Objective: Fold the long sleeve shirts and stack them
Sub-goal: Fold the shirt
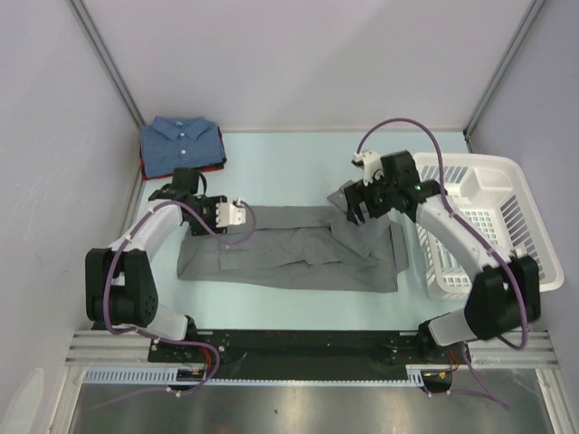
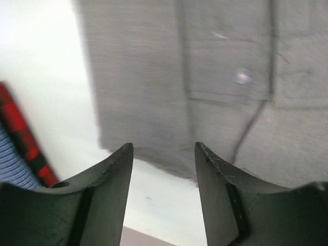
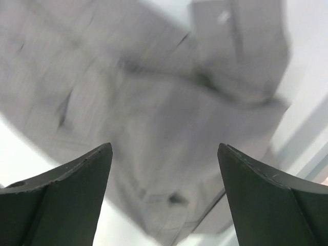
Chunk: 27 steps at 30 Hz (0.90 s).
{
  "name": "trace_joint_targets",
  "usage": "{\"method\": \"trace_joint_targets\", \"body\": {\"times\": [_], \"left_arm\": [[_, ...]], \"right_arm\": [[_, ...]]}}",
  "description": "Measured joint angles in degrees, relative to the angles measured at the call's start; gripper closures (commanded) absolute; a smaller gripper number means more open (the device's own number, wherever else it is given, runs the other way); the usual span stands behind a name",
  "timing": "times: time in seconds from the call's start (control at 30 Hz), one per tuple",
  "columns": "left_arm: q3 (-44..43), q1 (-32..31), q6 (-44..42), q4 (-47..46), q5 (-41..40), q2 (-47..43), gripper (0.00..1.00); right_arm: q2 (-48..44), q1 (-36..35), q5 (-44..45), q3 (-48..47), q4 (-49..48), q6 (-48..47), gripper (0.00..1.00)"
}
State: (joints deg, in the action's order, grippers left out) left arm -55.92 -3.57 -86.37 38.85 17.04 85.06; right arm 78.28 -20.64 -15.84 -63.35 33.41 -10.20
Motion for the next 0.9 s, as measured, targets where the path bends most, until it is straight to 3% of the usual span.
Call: {"method": "trace_joint_targets", "body": {"times": [0.03,0.1,0.13,0.37,0.5,0.67,0.73,0.8,0.83,0.87,0.9], "left_arm": [[-1.3,0.0,1.4,0.0,0.5,0.0,0.19],[-5.4,0.0,5.8,0.1,2.1,0.0,0.14],[-6.7,0.0,7.1,-0.2,2.8,0.0,0.01],[-10.3,0.4,19.6,-3.9,7.5,-2.2,0.01],[-10.3,0.4,24.2,-4.8,9.3,-4.0,0.0],[-10.2,0.4,28.0,-6.0,10.0,-5.5,0.01],[-10.2,0.4,29.2,-6.7,10.0,-5.9,0.01],[-10.2,0.4,30.6,-7.8,9.7,-6.4,0.01],[-10.2,0.5,31.5,-8.6,9.5,-6.6,0.01],[-10.2,0.5,32.3,-9.3,9.3,-6.8,0.01],[-10.2,0.5,33.0,-9.9,9.1,-7.0,0.01]], "right_arm": [[2.3,0.4,0.3,-1.9,-0.8,0.0,0.13],[10.5,1.9,1.1,-8.2,-2.4,0.3,0.15],[13.7,2.4,1.5,-10.4,-3.2,0.5,0.15],[36.2,6.7,4.6,-26.1,-3.9,1.1,0.15],[42.0,7.8,5.3,-30.3,-2.6,1.1,0.18],[45.6,7.5,4.6,-32.8,-1.3,0.6,0.29],[46.2,7.1,4.3,-32.8,-0.8,0.4,0.41],[46.8,6.6,4.5,-32.8,-0.8,0.0,0.63],[46.8,6.4,4.2,-32.8,-0.9,-0.2,0.87],[46.9,6.3,4.1,-32.8,-0.7,-0.3,1.0],[47.0,6.2,4.2,-32.8,-0.9,-0.5,1.0]]}}
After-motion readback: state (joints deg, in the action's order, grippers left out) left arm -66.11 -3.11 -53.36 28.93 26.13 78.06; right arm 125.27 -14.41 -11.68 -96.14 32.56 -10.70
